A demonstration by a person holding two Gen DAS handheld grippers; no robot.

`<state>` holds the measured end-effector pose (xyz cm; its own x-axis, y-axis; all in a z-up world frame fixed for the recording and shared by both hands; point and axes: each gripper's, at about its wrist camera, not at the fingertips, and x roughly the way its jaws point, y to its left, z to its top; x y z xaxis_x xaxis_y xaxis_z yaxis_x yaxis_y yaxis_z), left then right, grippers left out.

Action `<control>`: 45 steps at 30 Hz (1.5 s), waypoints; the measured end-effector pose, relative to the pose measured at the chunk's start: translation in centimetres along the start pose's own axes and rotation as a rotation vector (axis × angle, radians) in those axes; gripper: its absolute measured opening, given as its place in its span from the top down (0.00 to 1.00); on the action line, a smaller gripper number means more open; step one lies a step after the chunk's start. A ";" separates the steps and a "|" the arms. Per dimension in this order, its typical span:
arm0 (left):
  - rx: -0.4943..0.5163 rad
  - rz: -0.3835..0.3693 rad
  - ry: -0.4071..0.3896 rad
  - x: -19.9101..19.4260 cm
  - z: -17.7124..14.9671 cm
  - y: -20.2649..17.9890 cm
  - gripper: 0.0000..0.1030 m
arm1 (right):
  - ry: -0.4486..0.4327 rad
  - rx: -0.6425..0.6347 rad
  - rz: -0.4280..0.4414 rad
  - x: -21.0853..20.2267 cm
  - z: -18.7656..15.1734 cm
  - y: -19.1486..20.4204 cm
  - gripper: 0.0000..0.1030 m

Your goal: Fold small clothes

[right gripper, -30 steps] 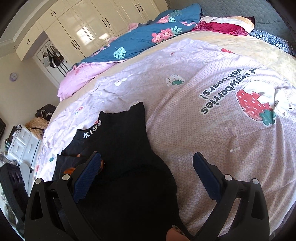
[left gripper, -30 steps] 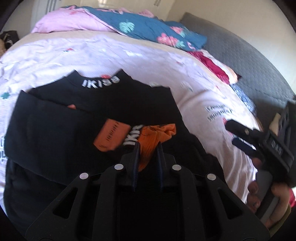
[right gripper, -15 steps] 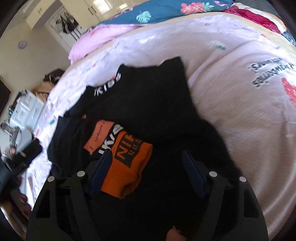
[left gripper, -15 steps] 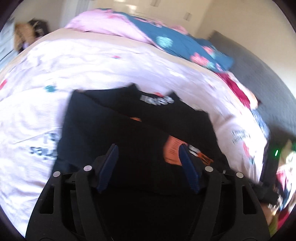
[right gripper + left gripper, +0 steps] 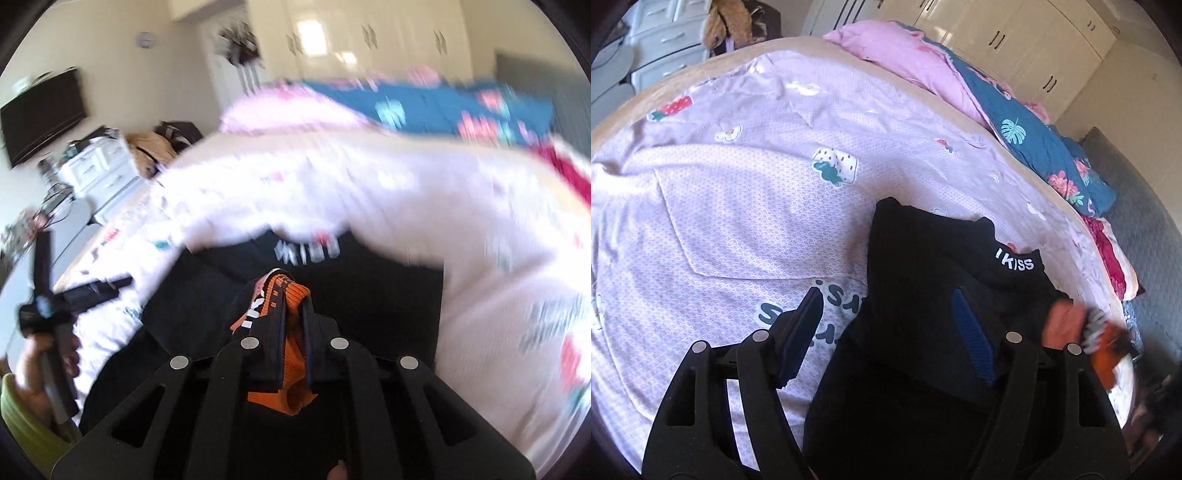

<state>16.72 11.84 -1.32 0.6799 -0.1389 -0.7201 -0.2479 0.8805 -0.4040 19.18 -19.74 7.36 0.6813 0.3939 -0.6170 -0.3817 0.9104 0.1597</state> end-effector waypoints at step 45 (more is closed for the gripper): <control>0.215 0.005 -0.002 1.6 -1.0 -4.0 0.89 | 0.134 0.041 -0.165 5.7 -4.3 -2.8 0.63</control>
<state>18.07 7.67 -1.44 0.6802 -0.1338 -0.7207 -0.0986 0.9576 -0.2708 21.46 -20.61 0.09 0.6419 0.2214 -0.7341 -0.2449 0.9665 0.0774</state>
